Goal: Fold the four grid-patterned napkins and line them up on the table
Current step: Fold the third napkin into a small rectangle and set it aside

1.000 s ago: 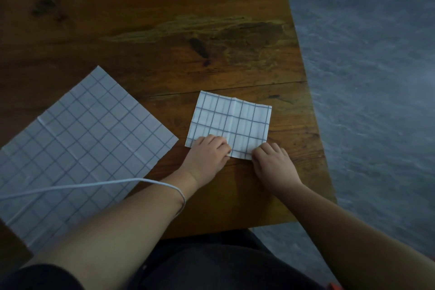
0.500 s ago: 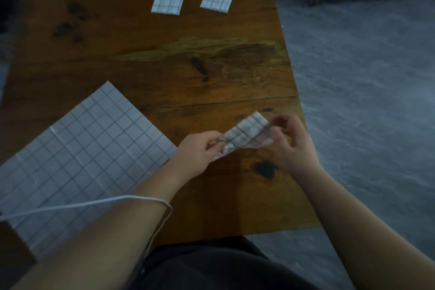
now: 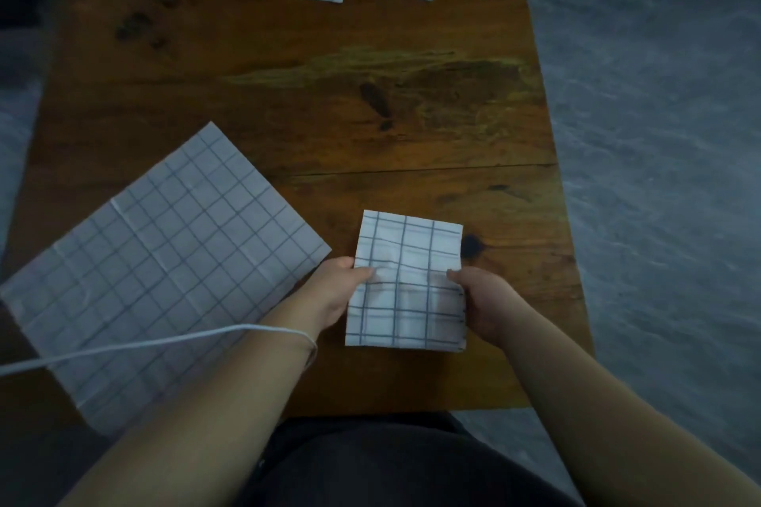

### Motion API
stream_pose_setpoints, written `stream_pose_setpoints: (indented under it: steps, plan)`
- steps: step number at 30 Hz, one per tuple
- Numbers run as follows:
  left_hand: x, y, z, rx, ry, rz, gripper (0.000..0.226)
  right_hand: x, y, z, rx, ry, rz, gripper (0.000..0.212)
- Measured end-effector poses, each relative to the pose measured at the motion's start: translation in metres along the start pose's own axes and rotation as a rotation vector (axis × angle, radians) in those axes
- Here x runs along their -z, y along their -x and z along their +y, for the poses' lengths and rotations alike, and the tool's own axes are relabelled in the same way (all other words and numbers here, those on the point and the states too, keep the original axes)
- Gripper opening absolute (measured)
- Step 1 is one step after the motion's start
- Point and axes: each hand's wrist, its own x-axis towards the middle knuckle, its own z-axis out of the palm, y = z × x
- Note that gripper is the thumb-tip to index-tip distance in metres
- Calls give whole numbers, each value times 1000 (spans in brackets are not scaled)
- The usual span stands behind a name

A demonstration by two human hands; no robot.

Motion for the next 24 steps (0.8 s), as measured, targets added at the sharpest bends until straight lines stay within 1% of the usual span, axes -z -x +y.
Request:
stream_pose_setpoints:
  steps: [2, 4, 6, 8, 11, 13, 15, 17, 18, 19, 21, 24]
  plan:
    - [3, 1, 2, 7, 11, -1, 27, 4, 0, -2, -8, 112, 30, 22]
    - [5, 4, 6, 6, 21, -19, 20, 8, 3, -5, -25, 181, 21, 19]
    - [8, 10, 11, 3, -39, -55, 17, 12, 7, -10, -20, 226, 1, 15]
    - [13, 15, 16, 0, -112, -102, 20, 16, 11, -15, 27, 252, 7, 15]
    - [19, 20, 25, -37, -137, -194, 22, 21, 19, -24, 117, 231, -2, 23]
    - [20, 21, 28, -116, -130, -225, 25, 25, 23, -26, 187, 196, -22, 29]
    - [20, 22, 31, -197, -93, -234, 26, 28, 26, -28, 255, 144, -20, 28]
    - [19, 23, 32, -242, -31, -234, 26, 31, 30, -29, 321, 123, 12, 23]
    - [18, 24, 33, -263, -29, -225, 24, 33, 32, -29, 354, 174, 44, 24]
    - [16, 25, 33, -284, -61, -200, 22, 34, 33, -28, 376, 252, 64, 27]
    - [13, 25, 33, -312, -214, -104, 25, 36, 35, -24, 395, 391, 68, 31]
    - [10, 16, 25, -300, -371, -52, 32, 37, 32, -20, 385, 442, 73, 41]
